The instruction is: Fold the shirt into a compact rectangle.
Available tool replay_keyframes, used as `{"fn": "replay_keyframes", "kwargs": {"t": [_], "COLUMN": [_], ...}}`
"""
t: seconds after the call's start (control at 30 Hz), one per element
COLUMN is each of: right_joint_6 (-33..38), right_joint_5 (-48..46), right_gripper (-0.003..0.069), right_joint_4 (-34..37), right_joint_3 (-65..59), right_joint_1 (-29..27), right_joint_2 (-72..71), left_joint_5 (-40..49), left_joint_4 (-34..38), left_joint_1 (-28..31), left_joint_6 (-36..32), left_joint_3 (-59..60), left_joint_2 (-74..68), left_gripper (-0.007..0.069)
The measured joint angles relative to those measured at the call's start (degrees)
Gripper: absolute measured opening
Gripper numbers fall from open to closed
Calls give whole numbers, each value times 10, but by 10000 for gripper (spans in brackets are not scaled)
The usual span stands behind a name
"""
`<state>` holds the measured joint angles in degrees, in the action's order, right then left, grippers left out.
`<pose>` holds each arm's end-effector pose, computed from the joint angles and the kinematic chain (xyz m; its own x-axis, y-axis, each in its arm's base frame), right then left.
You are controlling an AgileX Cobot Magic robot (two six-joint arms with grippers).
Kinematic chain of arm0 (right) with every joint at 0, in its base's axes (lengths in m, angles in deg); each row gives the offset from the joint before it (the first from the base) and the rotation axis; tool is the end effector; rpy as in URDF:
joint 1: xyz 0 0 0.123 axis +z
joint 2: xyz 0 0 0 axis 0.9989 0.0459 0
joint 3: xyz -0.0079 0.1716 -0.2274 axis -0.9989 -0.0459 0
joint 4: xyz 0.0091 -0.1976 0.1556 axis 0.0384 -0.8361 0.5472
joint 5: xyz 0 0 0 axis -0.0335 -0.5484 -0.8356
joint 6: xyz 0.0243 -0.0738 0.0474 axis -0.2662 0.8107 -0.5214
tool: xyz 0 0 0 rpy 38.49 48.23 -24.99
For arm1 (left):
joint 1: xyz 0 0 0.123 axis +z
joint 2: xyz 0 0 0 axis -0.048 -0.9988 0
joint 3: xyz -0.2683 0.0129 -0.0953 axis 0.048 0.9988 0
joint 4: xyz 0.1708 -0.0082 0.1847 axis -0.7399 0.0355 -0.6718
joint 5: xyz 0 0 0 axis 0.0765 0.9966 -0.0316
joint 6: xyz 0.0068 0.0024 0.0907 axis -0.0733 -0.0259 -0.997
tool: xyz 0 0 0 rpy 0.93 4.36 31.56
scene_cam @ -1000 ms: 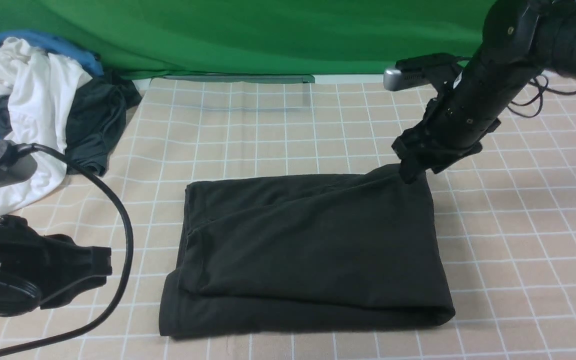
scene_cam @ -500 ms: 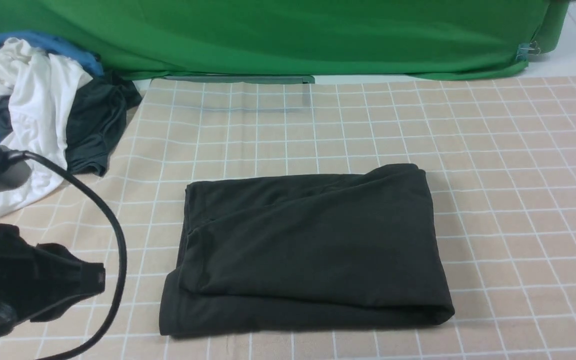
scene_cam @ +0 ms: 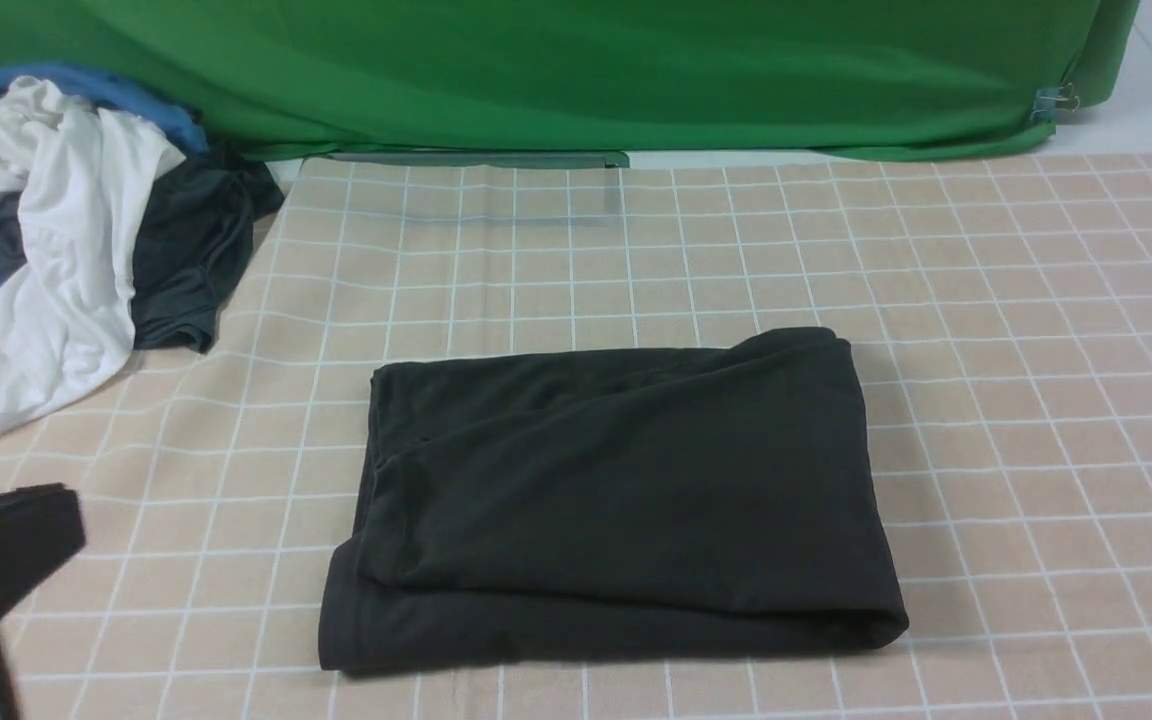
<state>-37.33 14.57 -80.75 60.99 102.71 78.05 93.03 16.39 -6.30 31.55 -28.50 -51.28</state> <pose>0.0614 0.0166 0.3619 0.3148 -0.0222 -0.9489 -0.2307 0.9680 -0.0991 0.0601 -0.0321 0.3350 -0.5157 -0.0562 -0.8549 0.2956 0.9249 -0.2391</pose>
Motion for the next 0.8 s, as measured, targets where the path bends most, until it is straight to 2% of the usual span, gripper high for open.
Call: {"fn": "replay_keyframes", "kwargs": {"t": [0.1, 0.43, 0.8], "right_joint_6": [1, 2, 3], "right_joint_5": [38, 42, 30], "right_gripper": [82, 224, 237], "right_joint_4": [0, 0, 0], "right_joint_3": [-66, -99, -99], "right_joint_1": [0, 0, 0], "right_joint_2": [-63, -89, -89], "left_joint_5": [-4, -41, -43], "left_joint_4": [-7, -18, -18], "left_joint_1": [0, 0, 0], "left_joint_6": [0, -1, -1], "left_joint_3": [0, 0, 0], "left_joint_2": [52, 82, 82], "left_gripper": [19, 19, 19]}}
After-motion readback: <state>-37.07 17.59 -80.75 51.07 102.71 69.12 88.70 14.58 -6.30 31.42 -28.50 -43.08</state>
